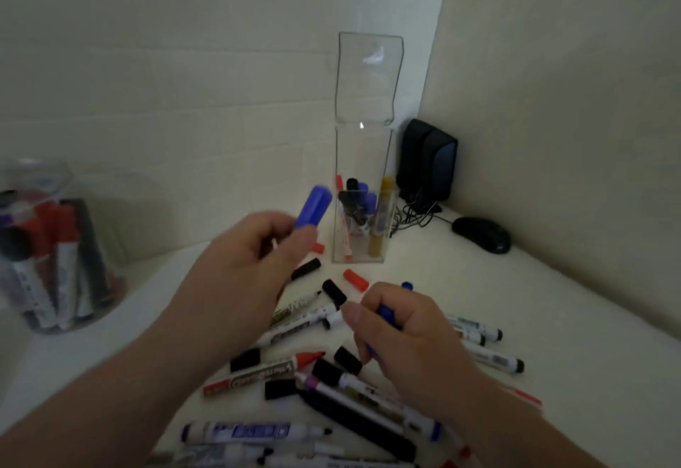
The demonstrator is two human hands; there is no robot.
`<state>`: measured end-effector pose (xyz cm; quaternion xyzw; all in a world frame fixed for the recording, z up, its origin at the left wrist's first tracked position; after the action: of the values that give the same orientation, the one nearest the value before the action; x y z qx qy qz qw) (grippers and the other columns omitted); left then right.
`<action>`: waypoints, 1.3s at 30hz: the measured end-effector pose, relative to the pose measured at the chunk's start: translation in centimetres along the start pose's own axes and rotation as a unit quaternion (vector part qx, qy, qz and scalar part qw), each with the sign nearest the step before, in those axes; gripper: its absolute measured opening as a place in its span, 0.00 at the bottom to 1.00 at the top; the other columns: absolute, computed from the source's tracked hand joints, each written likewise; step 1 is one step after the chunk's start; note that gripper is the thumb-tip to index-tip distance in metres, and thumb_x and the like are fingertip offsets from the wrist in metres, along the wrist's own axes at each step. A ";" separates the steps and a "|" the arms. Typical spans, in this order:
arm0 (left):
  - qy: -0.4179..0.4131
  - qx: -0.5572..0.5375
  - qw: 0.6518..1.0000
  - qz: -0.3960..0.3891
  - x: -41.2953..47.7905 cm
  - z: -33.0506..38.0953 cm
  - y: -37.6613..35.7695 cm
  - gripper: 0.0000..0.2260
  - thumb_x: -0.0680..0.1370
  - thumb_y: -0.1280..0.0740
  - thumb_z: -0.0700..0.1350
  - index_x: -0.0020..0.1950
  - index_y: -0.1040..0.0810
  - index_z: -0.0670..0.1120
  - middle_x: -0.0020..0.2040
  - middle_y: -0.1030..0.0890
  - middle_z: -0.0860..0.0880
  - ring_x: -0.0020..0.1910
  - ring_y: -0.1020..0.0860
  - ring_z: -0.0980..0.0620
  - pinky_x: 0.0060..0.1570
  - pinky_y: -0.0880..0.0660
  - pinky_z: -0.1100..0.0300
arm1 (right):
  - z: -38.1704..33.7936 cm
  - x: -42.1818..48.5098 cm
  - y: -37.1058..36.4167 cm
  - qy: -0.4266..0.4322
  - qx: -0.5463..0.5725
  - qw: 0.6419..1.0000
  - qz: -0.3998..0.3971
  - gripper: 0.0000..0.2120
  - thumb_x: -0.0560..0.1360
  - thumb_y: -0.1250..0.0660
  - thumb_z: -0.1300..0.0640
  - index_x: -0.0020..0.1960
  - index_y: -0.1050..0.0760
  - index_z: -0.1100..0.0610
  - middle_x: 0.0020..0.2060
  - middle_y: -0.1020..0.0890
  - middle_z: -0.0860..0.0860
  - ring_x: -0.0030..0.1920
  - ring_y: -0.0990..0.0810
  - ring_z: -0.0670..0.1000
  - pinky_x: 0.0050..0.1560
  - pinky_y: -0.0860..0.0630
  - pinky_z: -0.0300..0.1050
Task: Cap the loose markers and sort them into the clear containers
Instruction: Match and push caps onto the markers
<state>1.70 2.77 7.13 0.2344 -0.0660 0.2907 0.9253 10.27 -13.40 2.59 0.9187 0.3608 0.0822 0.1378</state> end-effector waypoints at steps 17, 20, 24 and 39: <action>-0.141 0.160 0.976 0.049 19.4 6.0 -6.4 0.24 0.75 0.25 0.48 0.67 0.31 0.55 0.45 0.20 0.54 0.43 0.21 0.56 0.46 0.23 0.58 | 1.0 0.0 0.0 0.101 -0.227 0.965 -0.084 0.16 0.77 0.36 0.35 0.43 0.27 0.47 0.38 0.23 0.39 0.39 0.27 0.36 0.44 0.36 0.32; -0.137 0.214 0.967 0.022 19.7 4.9 -6.9 0.26 0.76 0.26 0.51 0.71 0.32 0.58 0.51 0.19 0.53 0.48 0.20 0.53 0.52 0.21 0.52 | 1.2 0.0 -0.1 0.118 -0.228 0.963 -0.080 0.16 0.77 0.37 0.35 0.45 0.28 0.47 0.37 0.22 0.43 0.38 0.26 0.37 0.48 0.35 0.34; -0.131 0.221 0.966 0.007 18.9 5.2 -6.4 0.25 0.76 0.28 0.56 0.72 0.30 0.56 0.56 0.23 0.55 0.45 0.24 0.60 0.37 0.30 0.67 | 0.9 -0.1 0.3 0.109 -0.226 0.965 -0.070 0.15 0.76 0.35 0.38 0.45 0.28 0.49 0.38 0.24 0.42 0.39 0.27 0.38 0.40 0.33 0.30; 0.051 0.340 0.939 -0.006 3.4 -8.5 3.8 0.04 0.77 0.28 0.51 0.43 0.17 0.53 0.39 0.22 0.61 0.39 0.25 0.64 0.34 0.36 0.74 | 1.8 0.5 -0.2 0.035 -0.051 0.998 0.028 0.15 0.76 0.40 0.64 0.42 0.25 0.44 0.37 0.20 0.54 0.25 0.31 0.44 0.29 0.32 0.42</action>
<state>2.17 11.23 2.00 0.5201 0.0855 0.3019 0.7944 10.93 -13.31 0.88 0.9168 0.3348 0.1367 0.1695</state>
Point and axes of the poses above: each hand's wrist, its own x-axis towards the middle knuckle, its own y-axis out of the back of the hand, z = x × y, the point moved 1 cm from there along x, towards the middle knuckle
